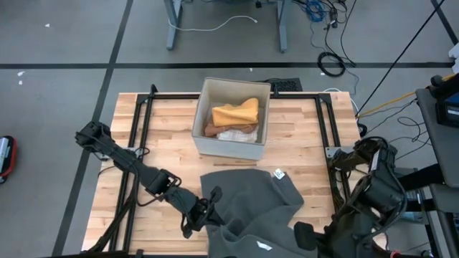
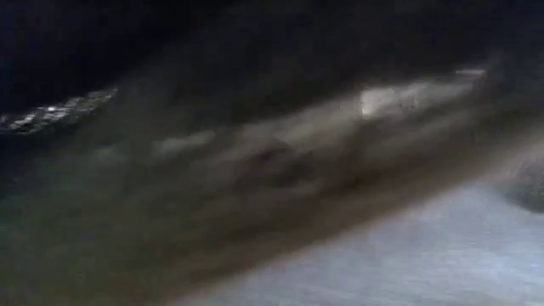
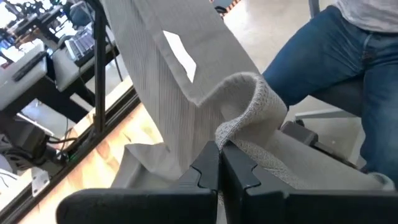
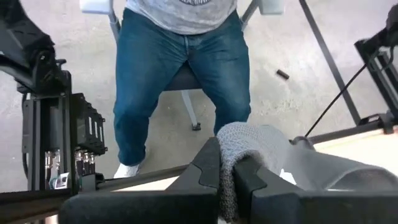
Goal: Fold towel
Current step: Fold the orange towel
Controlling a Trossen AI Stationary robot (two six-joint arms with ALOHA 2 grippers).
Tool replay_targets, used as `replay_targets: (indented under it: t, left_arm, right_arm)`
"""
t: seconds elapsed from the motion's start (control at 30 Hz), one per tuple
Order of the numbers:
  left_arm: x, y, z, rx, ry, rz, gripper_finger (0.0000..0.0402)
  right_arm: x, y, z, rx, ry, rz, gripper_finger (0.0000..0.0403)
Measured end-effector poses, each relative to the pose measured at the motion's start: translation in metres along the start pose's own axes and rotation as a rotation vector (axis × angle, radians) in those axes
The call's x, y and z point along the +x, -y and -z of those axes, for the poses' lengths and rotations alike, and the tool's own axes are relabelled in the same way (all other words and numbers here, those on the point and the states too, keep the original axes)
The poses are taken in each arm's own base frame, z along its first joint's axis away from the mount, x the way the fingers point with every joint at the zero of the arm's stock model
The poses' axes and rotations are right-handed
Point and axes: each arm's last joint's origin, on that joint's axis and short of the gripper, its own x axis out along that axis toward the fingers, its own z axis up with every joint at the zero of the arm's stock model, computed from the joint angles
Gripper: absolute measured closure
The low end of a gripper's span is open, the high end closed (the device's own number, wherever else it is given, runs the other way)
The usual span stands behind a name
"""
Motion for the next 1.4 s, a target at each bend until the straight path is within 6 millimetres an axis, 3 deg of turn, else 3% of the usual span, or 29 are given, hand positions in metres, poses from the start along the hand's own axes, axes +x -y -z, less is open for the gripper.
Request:
replay_targets:
  t: [0.5,0.87,1.03,1.4]
  left_arm:
    - [0.0,-0.003,0.002,-0.046,-0.009,-0.016,0.0401]
    - [0.0,-0.003,0.002,-0.074,-0.01,-0.018,0.0401]
    - [0.0,-0.004,0.002,-0.073,-0.011,-0.02,0.0401]
    - [0.0,-0.004,0.002,-0.075,-0.012,-0.021,0.0401]
  right_arm:
    - [-0.043,-0.009,0.005,-0.006,0.042,0.112,0.0403]
    - [-0.065,-0.014,0.011,0.202,0.058,0.195,0.0403]
    - [-0.089,-0.026,0.017,0.275,0.07,0.27,0.0403]
    - [-0.136,-0.05,0.031,0.268,0.153,0.298,0.0403]
